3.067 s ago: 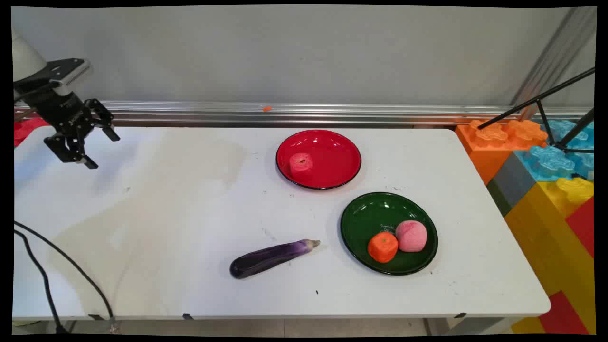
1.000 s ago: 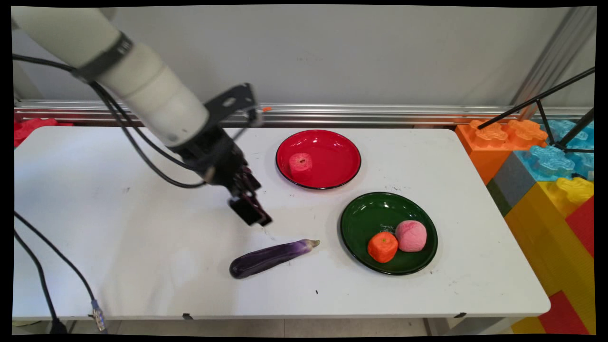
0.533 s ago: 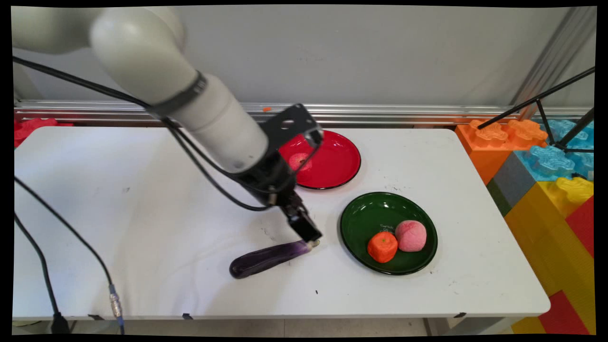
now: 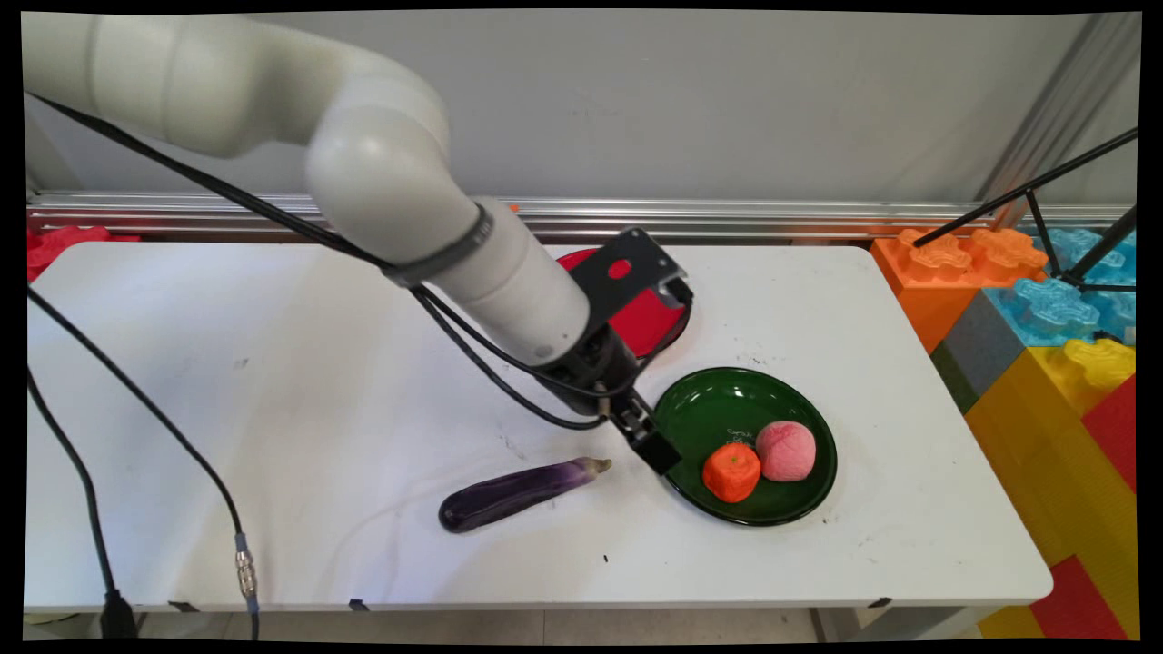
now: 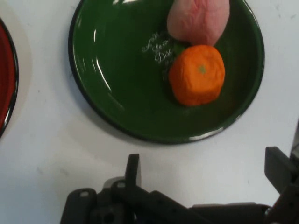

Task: Pick up the mandarin from the green plate

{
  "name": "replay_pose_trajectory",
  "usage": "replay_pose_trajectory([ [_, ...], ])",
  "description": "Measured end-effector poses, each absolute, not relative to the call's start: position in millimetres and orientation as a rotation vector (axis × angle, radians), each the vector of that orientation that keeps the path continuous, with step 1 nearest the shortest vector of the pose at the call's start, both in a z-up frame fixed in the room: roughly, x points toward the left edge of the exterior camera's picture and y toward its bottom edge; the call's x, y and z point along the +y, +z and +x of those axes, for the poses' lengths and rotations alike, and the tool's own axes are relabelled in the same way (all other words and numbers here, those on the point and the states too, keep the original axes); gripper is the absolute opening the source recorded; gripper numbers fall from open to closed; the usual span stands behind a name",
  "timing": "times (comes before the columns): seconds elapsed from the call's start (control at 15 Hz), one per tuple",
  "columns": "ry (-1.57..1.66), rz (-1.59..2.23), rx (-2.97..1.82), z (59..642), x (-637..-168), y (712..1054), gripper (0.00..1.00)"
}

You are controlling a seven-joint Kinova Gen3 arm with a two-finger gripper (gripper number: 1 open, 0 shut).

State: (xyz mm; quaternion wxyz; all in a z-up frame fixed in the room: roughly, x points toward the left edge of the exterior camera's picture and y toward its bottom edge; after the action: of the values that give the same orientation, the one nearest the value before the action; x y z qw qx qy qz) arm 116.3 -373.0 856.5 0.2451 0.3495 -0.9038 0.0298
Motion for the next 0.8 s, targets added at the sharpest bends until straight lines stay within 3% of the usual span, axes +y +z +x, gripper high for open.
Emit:
replay_pose_trajectory([
  [0.8, 0.078, 0.813, -2.432, 89, -389, 788, 1.00],
])
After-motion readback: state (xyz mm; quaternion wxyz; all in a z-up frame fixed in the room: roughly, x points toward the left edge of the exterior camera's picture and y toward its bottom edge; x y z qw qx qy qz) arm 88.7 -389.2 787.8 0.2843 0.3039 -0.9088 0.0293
